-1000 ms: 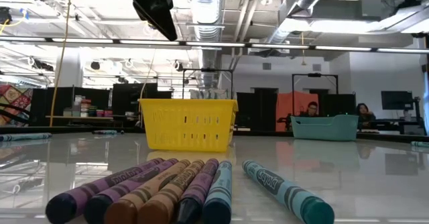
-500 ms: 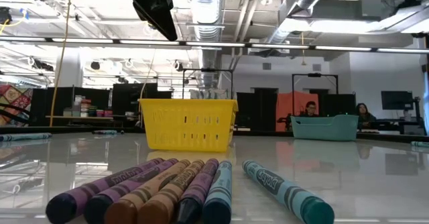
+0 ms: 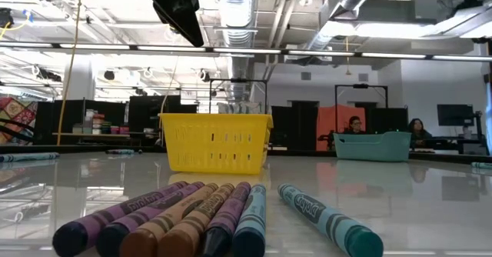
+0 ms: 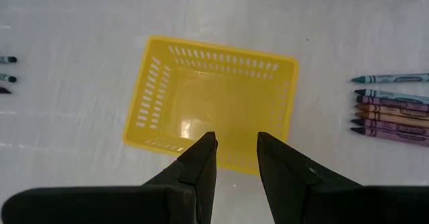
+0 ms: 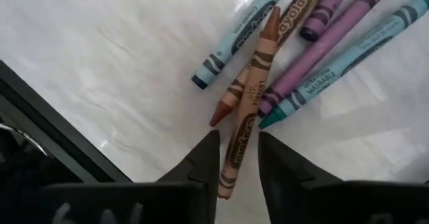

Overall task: Sort crayons
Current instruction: Put the brown crayon into the green bin

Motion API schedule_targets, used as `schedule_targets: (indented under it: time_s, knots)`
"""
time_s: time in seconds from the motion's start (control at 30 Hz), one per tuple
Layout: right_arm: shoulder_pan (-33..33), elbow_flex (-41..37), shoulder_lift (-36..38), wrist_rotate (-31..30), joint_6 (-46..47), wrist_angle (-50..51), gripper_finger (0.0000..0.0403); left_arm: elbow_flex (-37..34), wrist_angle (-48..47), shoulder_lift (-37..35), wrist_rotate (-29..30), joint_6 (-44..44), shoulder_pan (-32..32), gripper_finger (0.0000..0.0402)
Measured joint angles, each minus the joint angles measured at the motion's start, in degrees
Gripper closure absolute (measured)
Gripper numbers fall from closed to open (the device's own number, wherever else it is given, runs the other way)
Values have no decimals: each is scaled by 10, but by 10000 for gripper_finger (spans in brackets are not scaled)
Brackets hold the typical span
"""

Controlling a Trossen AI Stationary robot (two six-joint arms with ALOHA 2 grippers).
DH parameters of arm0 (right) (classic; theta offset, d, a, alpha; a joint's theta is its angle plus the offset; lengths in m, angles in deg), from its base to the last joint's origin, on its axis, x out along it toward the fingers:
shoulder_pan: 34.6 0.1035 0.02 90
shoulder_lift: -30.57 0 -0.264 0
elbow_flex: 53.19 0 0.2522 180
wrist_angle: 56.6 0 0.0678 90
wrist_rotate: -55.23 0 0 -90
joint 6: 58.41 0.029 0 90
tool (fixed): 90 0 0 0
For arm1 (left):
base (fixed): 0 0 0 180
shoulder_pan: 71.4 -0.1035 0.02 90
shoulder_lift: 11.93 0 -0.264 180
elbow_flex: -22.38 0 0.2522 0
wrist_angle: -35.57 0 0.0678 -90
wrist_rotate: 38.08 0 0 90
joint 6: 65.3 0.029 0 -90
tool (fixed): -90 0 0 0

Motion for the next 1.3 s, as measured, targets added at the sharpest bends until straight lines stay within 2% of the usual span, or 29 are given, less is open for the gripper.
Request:
schedule_targets:
  time_s: [0.3, 0.7, 0.87, 1.03, 1.3]
  knots:
    - [-5, 9, -1, 12, -31, 13, 392, 0, 0, 0, -1, 2, 0, 303]
    - [-8, 101, -3, 29, -31, 154, 400, 0, 0, 0, 0, 11, 5, 303]
    - [-27, 154, -3, -6, -56, 233, 401, 0, 1, 0, 1, 11, 14, 303]
    - [-78, 193, -2, -69, -142, 275, 402, 0, 1, 0, 6, 12, 26, 303]
    - [-226, 221, -2, -154, -387, 292, 402, 0, 9, 0, 11, 12, 39, 303]
